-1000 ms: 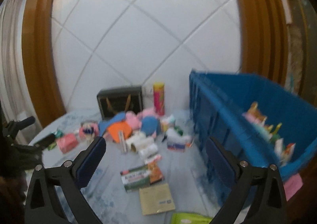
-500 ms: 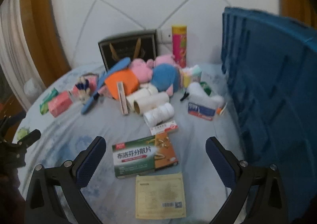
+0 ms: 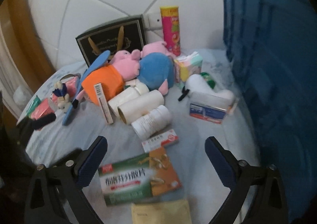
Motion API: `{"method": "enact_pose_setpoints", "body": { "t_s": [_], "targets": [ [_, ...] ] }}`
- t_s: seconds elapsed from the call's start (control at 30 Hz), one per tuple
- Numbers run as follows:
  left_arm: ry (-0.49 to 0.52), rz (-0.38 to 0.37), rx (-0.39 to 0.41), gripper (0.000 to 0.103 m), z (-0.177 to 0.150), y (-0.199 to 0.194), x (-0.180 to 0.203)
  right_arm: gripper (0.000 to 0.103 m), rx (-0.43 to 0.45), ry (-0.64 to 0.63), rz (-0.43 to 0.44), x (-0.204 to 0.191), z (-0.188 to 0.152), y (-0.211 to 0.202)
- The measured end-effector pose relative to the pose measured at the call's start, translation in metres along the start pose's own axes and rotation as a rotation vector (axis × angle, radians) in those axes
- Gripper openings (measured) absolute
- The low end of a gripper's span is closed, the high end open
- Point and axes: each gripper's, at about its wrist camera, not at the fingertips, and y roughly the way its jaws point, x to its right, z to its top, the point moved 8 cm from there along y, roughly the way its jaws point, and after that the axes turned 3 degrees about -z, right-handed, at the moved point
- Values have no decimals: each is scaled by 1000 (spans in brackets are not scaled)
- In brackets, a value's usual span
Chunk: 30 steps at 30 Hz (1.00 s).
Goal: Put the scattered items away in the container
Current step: 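Grasp the white paper tube with the left tool while the right tool grasps the white pill bottle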
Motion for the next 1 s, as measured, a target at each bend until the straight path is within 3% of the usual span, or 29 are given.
{"method": "enact_pose_setpoints", "body": {
  "t_s": [0.1,0.23,0.37,0.6,0.7,1.0],
  "targets": [
    [-13,7,-17,103,-5,9,-2,84,-76,29,16,0,9,38],
    [19,29,-4,103,-6,7,-9,84,-184,114,14,6,8,85],
    [48,15,6,103,3,8,-19,83,-226,139,30,1,6,105],
    [151,-101,34,103,41,23,-6,58,-333,91,47,-13,-5,134],
    [211,-163,17,103,57,38,9,48,-308,60,-7,-1,-12,127],
    [251,-306,-96,99,63,106,46,46,-244,17,-85,38,-26,92]
  ]
}}
